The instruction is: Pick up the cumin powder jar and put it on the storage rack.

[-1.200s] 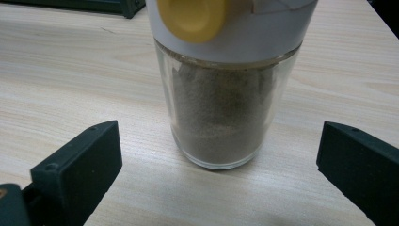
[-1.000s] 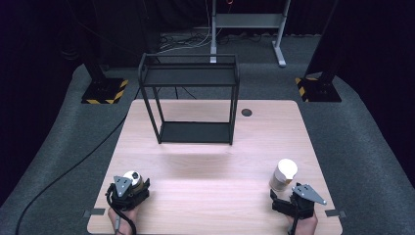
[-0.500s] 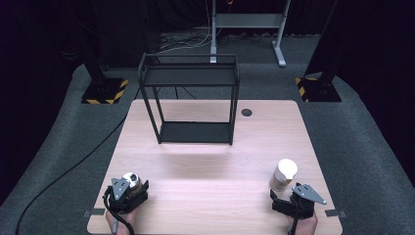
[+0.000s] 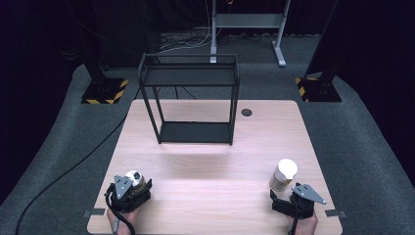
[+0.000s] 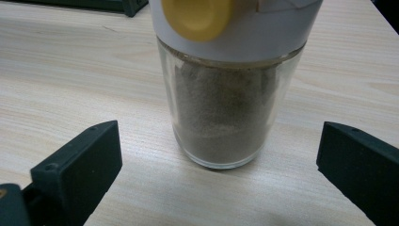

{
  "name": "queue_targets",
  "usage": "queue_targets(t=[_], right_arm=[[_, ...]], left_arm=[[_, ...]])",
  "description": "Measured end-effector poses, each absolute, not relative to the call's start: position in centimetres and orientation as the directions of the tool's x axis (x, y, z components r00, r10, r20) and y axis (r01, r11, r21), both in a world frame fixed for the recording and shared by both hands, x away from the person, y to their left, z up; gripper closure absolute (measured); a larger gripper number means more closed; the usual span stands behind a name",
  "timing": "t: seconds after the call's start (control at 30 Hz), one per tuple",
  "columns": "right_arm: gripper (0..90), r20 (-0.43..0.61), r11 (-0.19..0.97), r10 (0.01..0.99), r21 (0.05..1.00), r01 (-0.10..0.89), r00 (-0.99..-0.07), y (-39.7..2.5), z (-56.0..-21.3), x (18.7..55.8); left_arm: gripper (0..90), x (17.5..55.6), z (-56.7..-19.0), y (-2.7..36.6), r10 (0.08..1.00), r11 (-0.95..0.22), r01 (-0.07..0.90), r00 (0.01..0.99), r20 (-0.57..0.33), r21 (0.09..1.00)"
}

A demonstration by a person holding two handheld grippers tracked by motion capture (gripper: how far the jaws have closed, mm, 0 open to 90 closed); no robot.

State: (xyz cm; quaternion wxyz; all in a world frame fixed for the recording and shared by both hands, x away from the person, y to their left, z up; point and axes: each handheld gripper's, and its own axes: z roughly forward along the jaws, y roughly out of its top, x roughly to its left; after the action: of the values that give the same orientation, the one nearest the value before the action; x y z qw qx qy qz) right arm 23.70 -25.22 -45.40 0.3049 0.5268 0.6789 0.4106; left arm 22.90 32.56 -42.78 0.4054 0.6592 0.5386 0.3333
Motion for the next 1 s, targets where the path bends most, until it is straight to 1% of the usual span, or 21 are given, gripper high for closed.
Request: queue_targets(t=[0.4,1.0], right_arm=[[0.0,0.023,0.103,0.965,0.881,0.461,-0.26,-25.3,-45.5,23.6],[0.0,0.023,0.104,0.966,0.876,0.471,-0.256,-25.2,-45.3,23.8]], left_arm=[[30.5,23.2,-42.1,31.9,0.974,-0.109,0.434,0.226,0.009,0.894],[30.5,27.8,-38.8,30.7,0.933,-0.178,0.412,0.359,0.021,0.894]])
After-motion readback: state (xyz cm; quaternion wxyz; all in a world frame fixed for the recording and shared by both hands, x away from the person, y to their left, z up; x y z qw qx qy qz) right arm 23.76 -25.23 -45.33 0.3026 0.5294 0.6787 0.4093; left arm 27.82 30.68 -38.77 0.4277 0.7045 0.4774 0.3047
